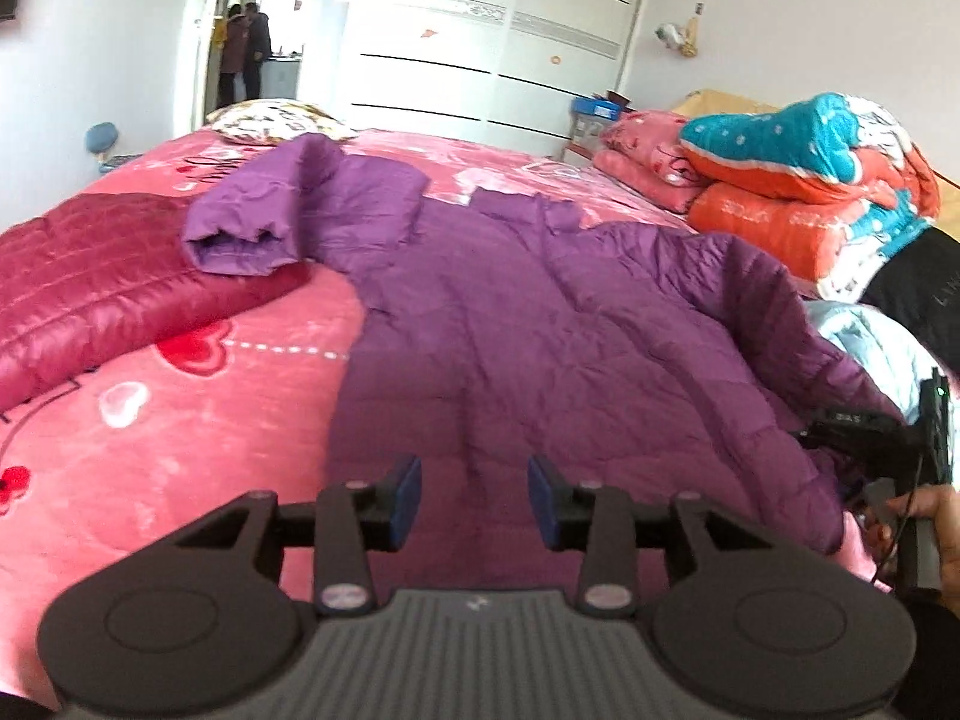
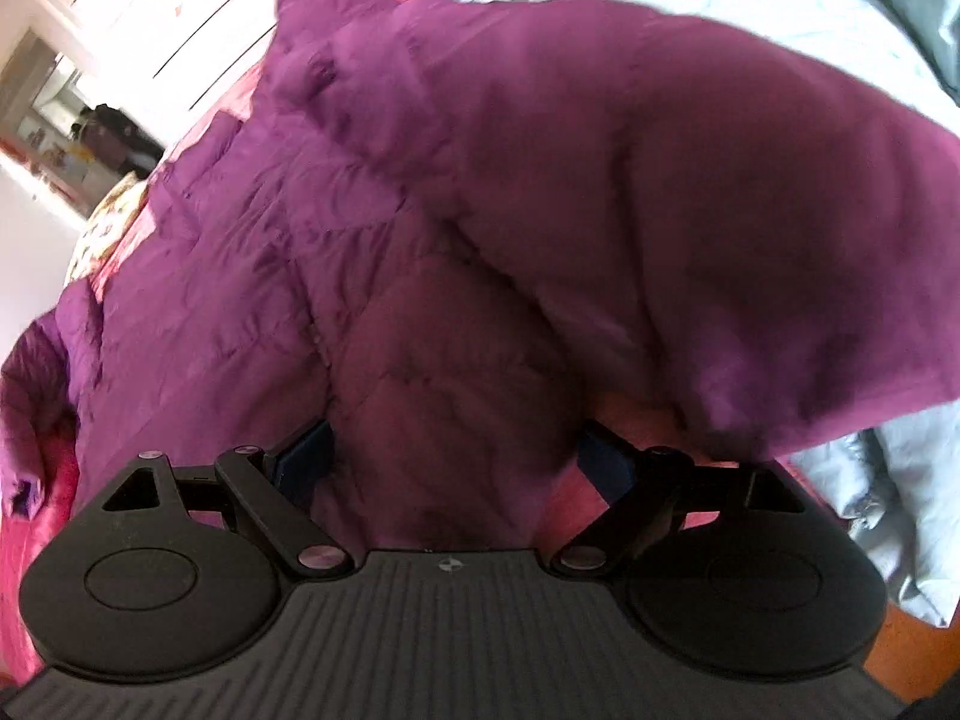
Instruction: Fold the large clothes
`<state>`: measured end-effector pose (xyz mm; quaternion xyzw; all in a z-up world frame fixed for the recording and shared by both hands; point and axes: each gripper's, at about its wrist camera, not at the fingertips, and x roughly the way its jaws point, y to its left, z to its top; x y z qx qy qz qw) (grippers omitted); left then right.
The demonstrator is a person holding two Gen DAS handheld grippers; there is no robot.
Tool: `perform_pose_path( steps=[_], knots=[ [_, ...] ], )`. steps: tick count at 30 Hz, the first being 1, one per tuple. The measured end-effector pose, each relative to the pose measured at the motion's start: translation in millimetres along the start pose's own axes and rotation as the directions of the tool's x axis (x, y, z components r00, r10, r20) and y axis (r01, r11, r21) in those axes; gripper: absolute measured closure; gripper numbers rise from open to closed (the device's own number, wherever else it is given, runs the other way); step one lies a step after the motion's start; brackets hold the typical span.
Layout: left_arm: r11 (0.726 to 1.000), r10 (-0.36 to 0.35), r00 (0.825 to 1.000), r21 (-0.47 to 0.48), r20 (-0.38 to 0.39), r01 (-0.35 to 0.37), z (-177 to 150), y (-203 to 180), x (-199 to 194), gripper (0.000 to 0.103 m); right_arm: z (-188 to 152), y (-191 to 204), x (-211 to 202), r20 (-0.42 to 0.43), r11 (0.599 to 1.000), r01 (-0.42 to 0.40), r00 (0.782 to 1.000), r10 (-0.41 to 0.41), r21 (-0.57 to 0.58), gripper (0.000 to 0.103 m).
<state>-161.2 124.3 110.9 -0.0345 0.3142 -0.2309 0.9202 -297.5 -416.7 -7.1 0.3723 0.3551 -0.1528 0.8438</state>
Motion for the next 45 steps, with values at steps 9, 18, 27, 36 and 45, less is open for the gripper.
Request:
perform_pose_path(
  steps=[9, 18, 27, 36, 45],
  knots=[
    [0.999, -0.027, 0.999, 0.043, -0.026, 0.028, -10.2, -21.2, 20.8, 0.049, -15.5, 23.0, -25.2, 0.057, 0.984, -0.103, 0.992, 0.112, -0.146, 0.053],
    [0.996, -0.055, 0.998, 0.076, -0.028, 0.057, -17.1, -35.1, 23.9, 0.037, -17.1, 21.3, -87.4, 0.27, 0.988, -0.083, 0.956, 0.115, -0.129, 0.079],
    [0.994, -0.069, 0.998, 0.09, -0.011, 0.069, -13.8, -39.2, 26.1, 0.027, -35.1, 30.8, -98.5, 0.231, 0.974, 0.132, 0.969, -0.088, -0.185, 0.08],
    [0.99, -0.068, 0.998, 0.125, -0.016, 0.069, -18.4, -48.5, 35.0, 0.023, -32.3, 31.5, -84.2, 0.238, 0.973, 0.144, 0.966, -0.099, -0.183, 0.037],
    [0.991, -0.056, 0.998, 0.122, -0.009, 0.056, -18.4, -49.0, 28.5, 0.021, -40.3, 36.9, -103.2, 0.324, 0.971, 0.115, 0.945, -0.043, -0.208, 0.004]
  ],
)
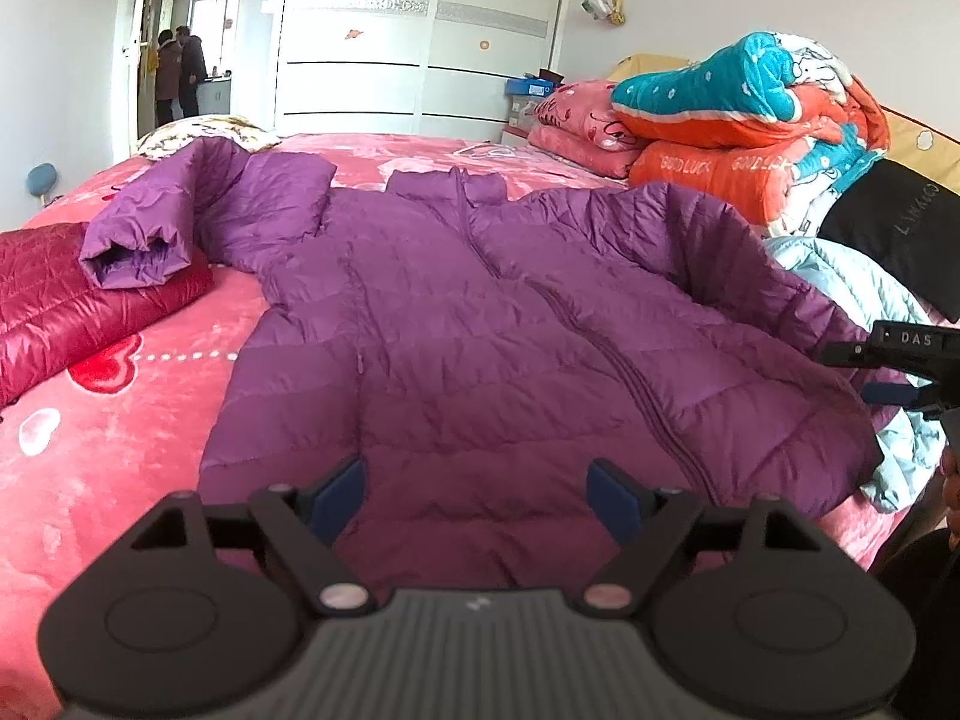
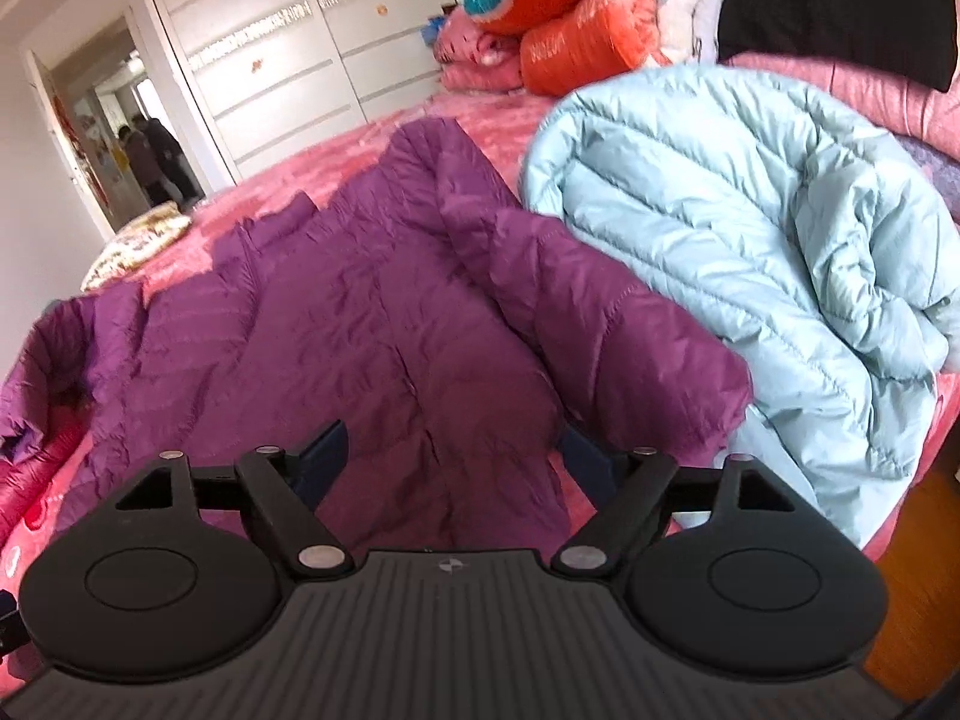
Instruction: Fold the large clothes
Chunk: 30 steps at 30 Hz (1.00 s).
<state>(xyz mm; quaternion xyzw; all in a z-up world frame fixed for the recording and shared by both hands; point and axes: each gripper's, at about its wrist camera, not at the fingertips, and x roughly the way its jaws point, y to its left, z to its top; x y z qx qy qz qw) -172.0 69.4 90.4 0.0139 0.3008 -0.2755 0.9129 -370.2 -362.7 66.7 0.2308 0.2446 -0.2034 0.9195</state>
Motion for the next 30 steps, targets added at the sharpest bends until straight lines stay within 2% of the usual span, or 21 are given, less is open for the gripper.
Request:
perform_pose_path(
  steps=[6, 12, 17, 21, 24, 30],
  knots=[
    [1.0, -0.01, 1.0, 0.019, -0.004, 0.01, -0.3, -9.3, -6.2, 0.021, 3.3, -11.2, -9.2, 0.064, 0.998, -0.026, 0.998, 0.023, 0.052, 0.002],
    [0.998, -0.033, 0.999, 0.049, 0.013, 0.032, 3.3, -22.2, -15.9, 0.02, 8.8, -50.5, -31.3, 0.156, 0.978, -0.03, 0.988, -0.003, 0.207, 0.002],
    [0.997, -0.04, 0.999, 0.071, 0.008, 0.039, 6.0, -31.5, -17.5, 0.02, 7.8, -99.8, -42.9, 0.151, 0.946, -0.018, 0.988, -0.033, 0.324, 0.002],
    [0.996, -0.048, 0.999, 0.075, 0.016, 0.047, 8.9, -36.2, -16.1, 0.013, 1.3, -126.6, -41.1, 0.127, 0.918, -0.061, 0.992, 0.011, 0.393, 0.001],
    [0.995, -0.056, 0.998, 0.086, 0.011, 0.055, 7.9, -39.7, -9.8, 0.013, 3.7, -130.8, -37.5, 0.114, 0.915, -0.084, 0.993, 0.042, 0.394, 0.001],
    [0.992, -0.077, 0.997, 0.104, -0.004, 0.077, 7.2, -46.1, 5.1, 0.013, 13.0, -106.4, -20.1, 0.063, 0.953, -0.072, 0.996, 0.056, 0.293, 0.001]
  ],
)
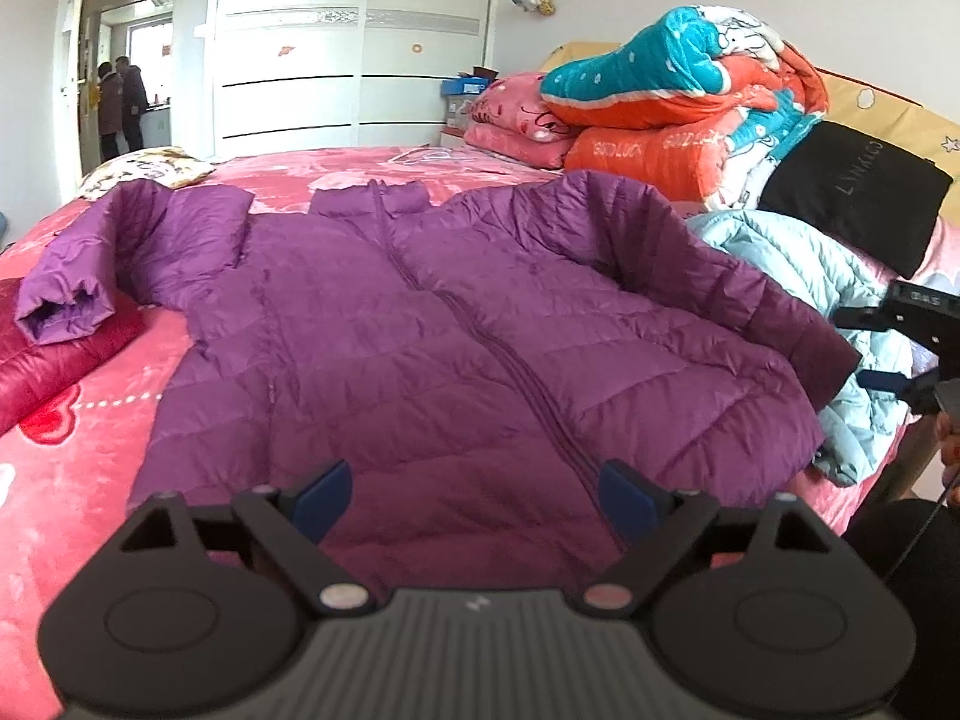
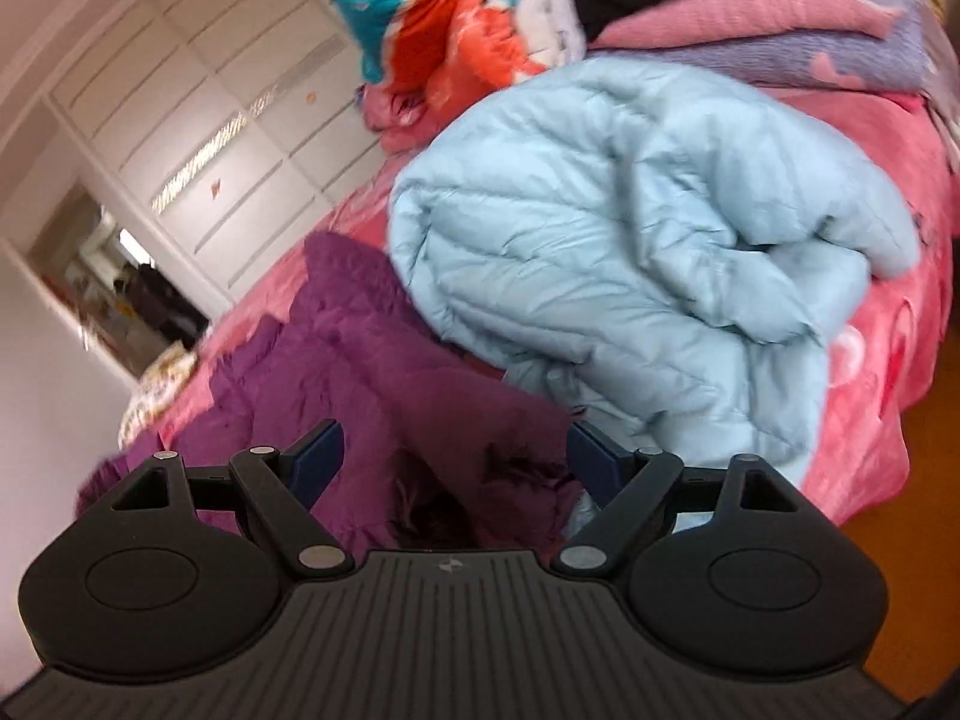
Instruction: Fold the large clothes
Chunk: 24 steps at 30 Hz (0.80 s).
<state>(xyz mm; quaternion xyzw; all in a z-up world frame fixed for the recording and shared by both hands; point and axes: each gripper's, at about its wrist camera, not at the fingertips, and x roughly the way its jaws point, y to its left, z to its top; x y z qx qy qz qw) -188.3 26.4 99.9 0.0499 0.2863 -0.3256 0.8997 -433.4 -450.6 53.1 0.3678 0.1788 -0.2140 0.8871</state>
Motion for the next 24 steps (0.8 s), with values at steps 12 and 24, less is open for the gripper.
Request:
perform_pose_path(
  steps=[12, 24],
  knots=[
    [0.998, -0.012, 0.999, -0.063, 0.045, 0.015, 14.9, 21.9, 24.6, 0.012, 14.9, 18.5, 52.5, -0.052, 0.99, 0.082, 0.995, -0.089, -0.118, 0.049],
    [0.988, 0.05, 0.996, -0.151, 0.079, -0.037, 23.7, 79.3, 53.9, 0.011, 43.8, 62.3, 53.5, -0.015, 0.993, 0.021, 1.0, -0.023, -0.116, 0.084]
  ],
)
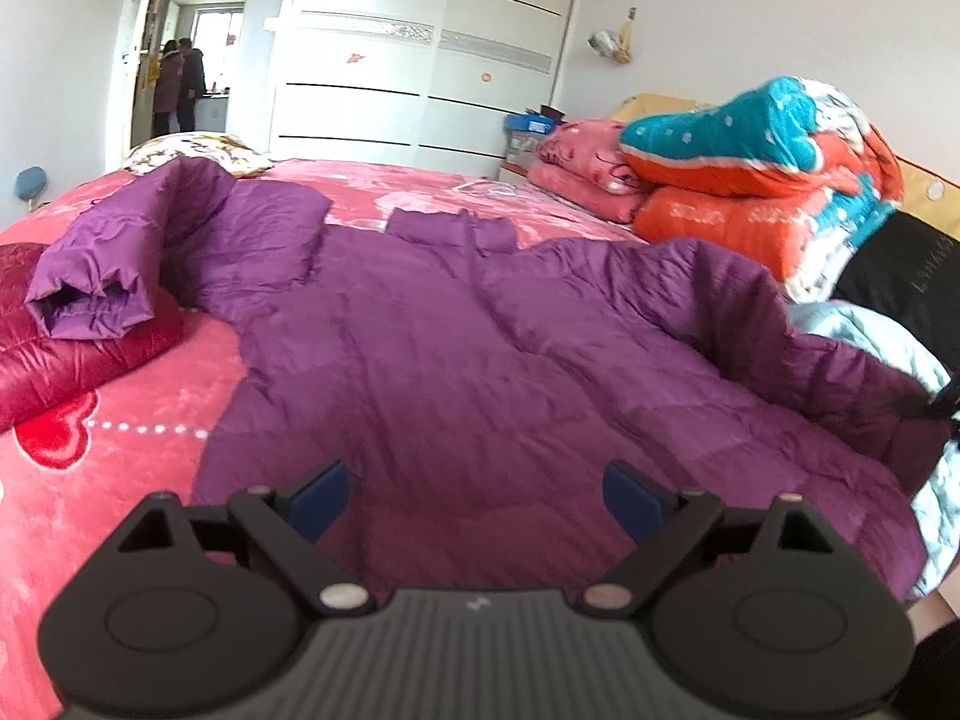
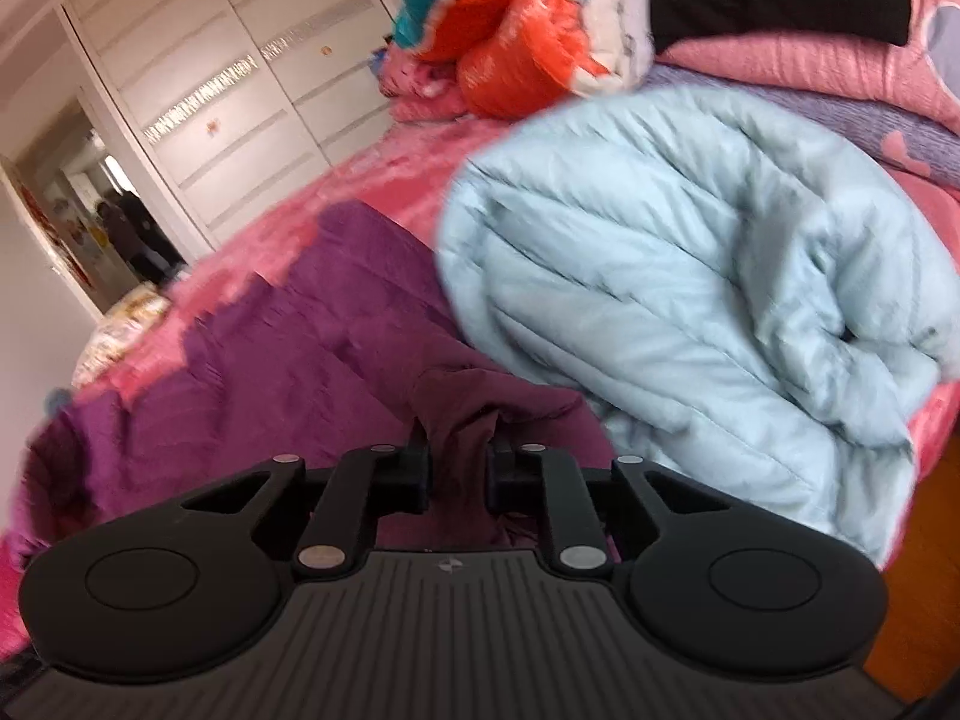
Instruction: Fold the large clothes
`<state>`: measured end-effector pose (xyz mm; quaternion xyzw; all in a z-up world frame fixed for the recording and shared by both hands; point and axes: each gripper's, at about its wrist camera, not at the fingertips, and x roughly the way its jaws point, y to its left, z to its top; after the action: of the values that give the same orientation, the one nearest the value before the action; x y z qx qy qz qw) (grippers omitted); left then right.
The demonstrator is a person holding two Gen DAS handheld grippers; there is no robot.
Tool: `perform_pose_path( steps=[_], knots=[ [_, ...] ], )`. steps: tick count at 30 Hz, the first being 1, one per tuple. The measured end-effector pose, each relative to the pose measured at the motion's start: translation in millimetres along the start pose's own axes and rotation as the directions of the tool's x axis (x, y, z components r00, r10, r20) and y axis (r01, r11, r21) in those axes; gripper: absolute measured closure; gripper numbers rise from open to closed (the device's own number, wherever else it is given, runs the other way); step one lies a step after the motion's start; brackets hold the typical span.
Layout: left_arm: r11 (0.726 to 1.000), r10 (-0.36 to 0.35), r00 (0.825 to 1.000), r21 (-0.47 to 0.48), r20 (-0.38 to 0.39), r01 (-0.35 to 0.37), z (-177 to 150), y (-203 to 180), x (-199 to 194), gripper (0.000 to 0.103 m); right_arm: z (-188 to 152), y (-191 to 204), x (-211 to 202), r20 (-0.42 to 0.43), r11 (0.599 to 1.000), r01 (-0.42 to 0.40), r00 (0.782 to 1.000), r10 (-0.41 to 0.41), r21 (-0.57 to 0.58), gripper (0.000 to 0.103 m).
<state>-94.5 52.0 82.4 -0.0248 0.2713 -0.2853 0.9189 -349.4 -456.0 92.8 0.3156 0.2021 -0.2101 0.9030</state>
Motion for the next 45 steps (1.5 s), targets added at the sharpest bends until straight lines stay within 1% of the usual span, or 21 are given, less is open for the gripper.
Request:
perform_pose_path(
  steps=[3, 7, 9, 12, 15, 17, 18, 19, 21, 22, 23, 24, 25, 26, 28, 30, 32, 34, 36, 41, 45],
  knots=[
    [1.0, 0.002, 1.0, -0.005, 0.019, -0.002, 4.2, 13.2, 6.4, 0.011, 19.6, 24.3, -3.0, 0.015, 0.997, -0.076, 0.997, 0.075, 0.033, 0.084],
    [0.999, -0.01, 0.999, -0.042, 0.03, 0.011, 7.1, 33.0, 14.4, 0.011, 39.1, 72.4, 3.6, 0.011, 0.978, -0.205, 0.979, 0.205, 0.044, 0.085],
    [0.997, -0.029, 0.999, -0.076, 0.031, 0.031, 5.6, 42.9, 17.2, 0.011, 41.4, 102.8, 12.8, -0.009, 0.961, -0.276, 0.961, 0.277, 0.033, 0.085],
    [0.992, -0.053, 0.998, -0.114, 0.033, 0.056, 1.1, 56.4, 21.5, 0.011, 34.8, 153.2, 35.3, -0.054, 0.925, -0.38, 0.924, 0.38, 0.014, 0.085],
    [0.983, -0.079, 0.997, -0.165, 0.027, 0.082, -2.0, 67.4, 26.8, 0.011, 21.8, 197.1, 67.5, -0.103, 0.895, -0.446, 0.891, 0.443, -0.009, 0.086],
    [0.975, -0.086, 0.996, -0.206, 0.016, 0.087, -5.9, 73.8, 31.2, 0.011, 9.4, 222.6, 95.9, -0.14, 0.884, -0.466, 0.878, 0.458, -0.035, 0.086],
    [0.97, -0.088, 0.996, -0.228, 0.004, 0.087, -7.5, 76.6, 33.9, 0.011, 3.6, 232.0, 109.5, -0.163, 0.884, -0.464, 0.877, 0.451, -0.051, 0.086],
    [0.966, -0.092, 0.996, -0.243, -0.004, 0.088, -8.0, 79.3, 36.1, 0.011, -2.8, 239.8, 122.7, -0.187, 0.889, -0.454, 0.88, 0.436, -0.064, 0.081],
    [0.96, -0.096, 0.995, -0.264, -0.011, 0.089, -9.4, 83.0, 39.2, 0.011, -14.2, 246.7, 149.1, -0.229, 0.902, -0.425, 0.888, 0.398, -0.079, 0.078],
    [0.959, -0.094, 0.995, -0.27, -0.015, 0.087, -9.8, 84.3, 40.5, 0.011, -19.7, 247.7, 158.0, -0.245, 0.909, -0.41, 0.892, 0.38, -0.08, 0.072],
    [0.957, -0.094, 0.995, -0.277, -0.019, 0.086, -10.0, 85.8, 41.8, 0.011, -23.5, 244.2, 163.2, -0.251, 0.918, -0.387, 0.899, 0.358, -0.079, 0.063],
    [0.955, -0.097, 0.995, -0.282, -0.02, 0.087, -10.3, 87.2, 42.4, 0.011, -25.4, 239.1, 164.9, -0.244, 0.928, -0.365, 0.909, 0.337, -0.077, 0.058],
    [0.954, -0.1, 0.995, -0.287, -0.019, 0.09, -10.4, 88.2, 43.3, 0.011, -26.2, 232.7, 163.8, -0.227, 0.936, -0.343, 0.92, 0.318, -0.079, 0.043],
    [0.953, -0.103, 0.995, -0.289, -0.02, 0.092, -10.3, 88.4, 44.2, 0.011, -27.1, 225.4, 159.3, -0.202, 0.946, -0.313, 0.935, 0.291, -0.086, 0.033],
    [0.953, -0.108, 0.994, -0.287, -0.027, 0.096, -10.6, 88.7, 46.9, 0.011, -29.3, 209.8, 149.8, -0.171, 0.963, -0.252, 0.957, 0.235, -0.09, 0.031],
    [0.953, -0.112, 0.993, -0.287, -0.035, 0.097, -11.2, 88.7, 49.5, 0.011, -36.7, 193.3, 139.1, -0.152, 0.976, -0.19, 0.973, 0.173, -0.106, 0.026],
    [0.952, -0.117, 0.992, -0.289, -0.043, 0.1, -11.5, 89.5, 51.5, 0.011, -46.8, 188.8, 132.2, -0.146, 0.972, -0.137, 0.983, 0.109, -0.192, 0.0],
    [0.953, -0.121, 0.992, -0.286, -0.046, 0.103, -11.8, 89.1, 53.0, 0.011, -57.2, 192.6, 135.3, -0.159, 0.957, -0.117, 0.984, 0.076, -0.267, 0.0],
    [0.954, -0.122, 0.991, -0.28, -0.048, 0.104, -11.8, 87.9, 54.7, 0.011, -63.5, 200.4, 141.4, -0.18, 0.944, -0.123, 0.981, 0.069, -0.307, 0.0],
    [0.957, -0.128, 0.99, -0.268, -0.052, 0.11, -14.1, 85.3, 56.4, 0.011, -86.5, 227.6, 173.9, -0.234, 0.921, -0.135, 0.971, 0.05, -0.366, 0.0],
    [0.955, -0.136, 0.989, -0.273, -0.058, 0.115, -16.1, 86.9, 58.9, 0.009, -100.0, 242.6, 200.8, -0.241, 0.897, -0.087, 0.97, -0.022, -0.433, 0.0]
  ],
)
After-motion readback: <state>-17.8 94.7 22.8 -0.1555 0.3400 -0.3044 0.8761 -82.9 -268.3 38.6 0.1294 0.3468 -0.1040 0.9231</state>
